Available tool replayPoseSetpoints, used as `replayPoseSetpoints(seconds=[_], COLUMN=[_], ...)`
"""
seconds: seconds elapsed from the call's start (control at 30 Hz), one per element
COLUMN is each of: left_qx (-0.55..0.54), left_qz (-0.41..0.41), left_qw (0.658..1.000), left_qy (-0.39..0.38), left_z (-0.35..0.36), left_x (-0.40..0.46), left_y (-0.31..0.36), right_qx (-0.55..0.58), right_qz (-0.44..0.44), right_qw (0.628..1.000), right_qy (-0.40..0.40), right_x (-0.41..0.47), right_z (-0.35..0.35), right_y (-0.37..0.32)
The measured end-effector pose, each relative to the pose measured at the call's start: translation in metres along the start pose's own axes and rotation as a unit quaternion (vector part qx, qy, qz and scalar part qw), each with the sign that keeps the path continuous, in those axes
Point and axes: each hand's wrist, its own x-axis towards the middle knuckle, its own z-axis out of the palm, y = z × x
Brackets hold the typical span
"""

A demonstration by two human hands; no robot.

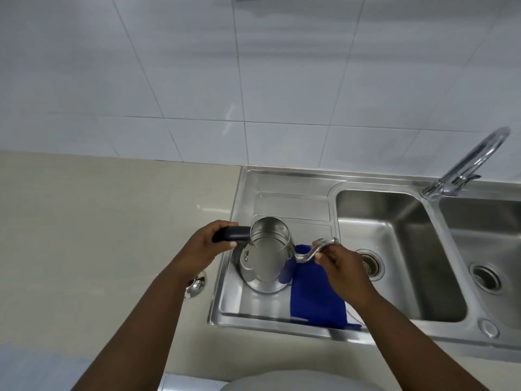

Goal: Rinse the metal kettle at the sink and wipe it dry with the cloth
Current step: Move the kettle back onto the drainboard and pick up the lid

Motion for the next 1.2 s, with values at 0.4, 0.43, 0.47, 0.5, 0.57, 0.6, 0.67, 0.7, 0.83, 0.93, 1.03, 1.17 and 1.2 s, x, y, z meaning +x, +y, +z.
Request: replayPoseSetpoints(seconds=[0.4,0.43,0.47,0.5,0.57,0.6,0.67,0.7,0.83,0.93,1.03,1.17,1.2], left_qx=[0.026,0.046,0.068,0.086,0.124,0.146,0.185,0.201,0.228,0.219,0.198,0.183,0.181], left_qz=[0.023,0.026,0.026,0.019,-0.008,-0.026,-0.052,-0.06,-0.052,-0.035,0.006,0.1,0.126], left_qw=[0.999,0.998,0.997,0.995,0.99,0.986,0.976,0.971,0.963,0.963,0.961,0.952,0.951], left_qy=[0.017,0.026,0.037,0.049,0.071,0.082,0.104,0.112,0.13,0.152,0.194,0.223,0.216], left_z=[0.004,0.002,-0.002,-0.007,-0.021,-0.028,-0.041,-0.046,-0.057,-0.057,-0.057,-0.053,-0.046], left_x=[0.002,0.0,-0.003,-0.007,-0.018,-0.026,-0.04,-0.047,-0.059,-0.059,-0.058,-0.049,-0.045], left_y=[-0.019,-0.022,-0.026,-0.031,-0.049,-0.061,-0.084,-0.094,-0.121,-0.12,-0.102,-0.042,-0.022], right_qx=[-0.017,-0.02,-0.022,-0.023,-0.02,-0.021,-0.031,-0.037,-0.037,-0.03,-0.046,-0.048,-0.044], right_qz=[0.022,0.021,0.02,0.017,0.013,0.014,0.012,0.007,0.0,0.008,0.001,0.0,0.002], right_qw=[0.999,0.999,0.999,0.999,0.999,0.999,0.998,0.998,0.998,0.998,0.998,0.998,0.998], right_qy=[0.033,0.035,0.037,0.04,0.043,0.043,0.044,0.047,0.05,0.047,0.044,0.044,0.044], right_x=[-0.005,-0.005,-0.005,-0.005,-0.005,-0.005,-0.005,-0.006,-0.007,-0.006,-0.005,-0.005,-0.005], right_z=[0.007,0.008,0.008,0.009,0.009,0.009,0.01,0.01,0.012,0.012,0.013,0.013,0.013], right_y=[0.004,0.005,0.006,0.007,0.007,0.007,0.005,0.004,0.005,0.008,0.009,0.008,0.009])
